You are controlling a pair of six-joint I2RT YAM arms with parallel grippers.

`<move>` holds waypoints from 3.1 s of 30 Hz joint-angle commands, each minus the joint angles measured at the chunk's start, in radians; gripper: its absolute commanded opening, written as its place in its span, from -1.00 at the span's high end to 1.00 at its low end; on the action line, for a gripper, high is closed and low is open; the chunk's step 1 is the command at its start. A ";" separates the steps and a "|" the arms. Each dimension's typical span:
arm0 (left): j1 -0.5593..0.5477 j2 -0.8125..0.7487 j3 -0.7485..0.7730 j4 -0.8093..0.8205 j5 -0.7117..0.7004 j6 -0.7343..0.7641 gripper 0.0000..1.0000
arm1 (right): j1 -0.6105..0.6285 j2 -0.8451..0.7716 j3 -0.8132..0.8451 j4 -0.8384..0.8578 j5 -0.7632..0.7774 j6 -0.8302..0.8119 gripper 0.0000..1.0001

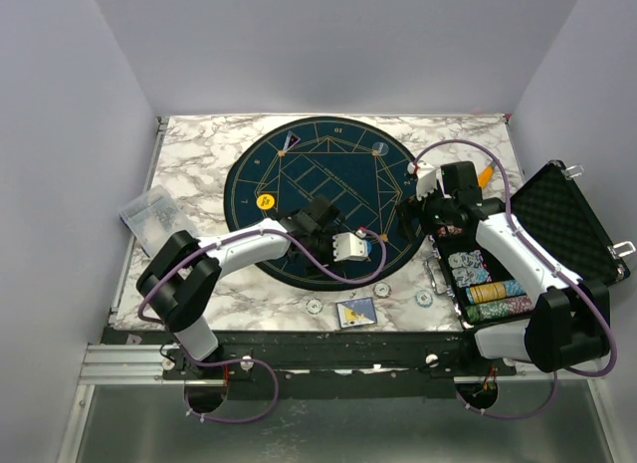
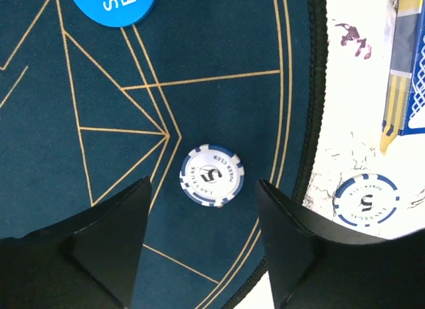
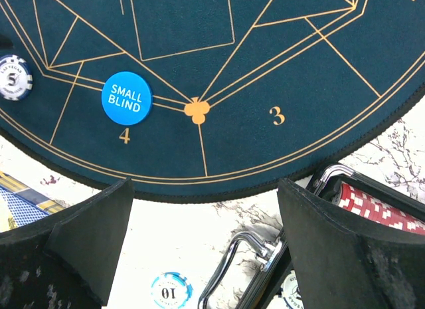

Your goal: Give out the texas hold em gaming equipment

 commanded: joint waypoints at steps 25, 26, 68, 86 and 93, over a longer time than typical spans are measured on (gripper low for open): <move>-0.216 -0.153 -0.230 -0.029 -0.005 0.016 -0.41 | -0.009 0.006 -0.017 0.005 0.005 0.000 -0.86; -0.218 -0.149 -0.229 -0.030 -0.002 0.017 -0.35 | -0.009 0.006 -0.018 0.005 0.006 0.000 -0.86; -0.239 -0.191 -0.159 -0.128 -0.074 0.051 0.27 | -0.008 0.016 -0.017 0.002 0.012 0.003 -0.86; -0.023 0.000 0.086 -0.103 -0.002 0.096 0.09 | -0.008 0.015 -0.019 0.008 0.026 0.008 -0.86; 0.032 -0.043 0.104 -0.104 0.061 0.038 -0.56 | -0.011 0.006 -0.021 0.013 0.027 0.008 -0.87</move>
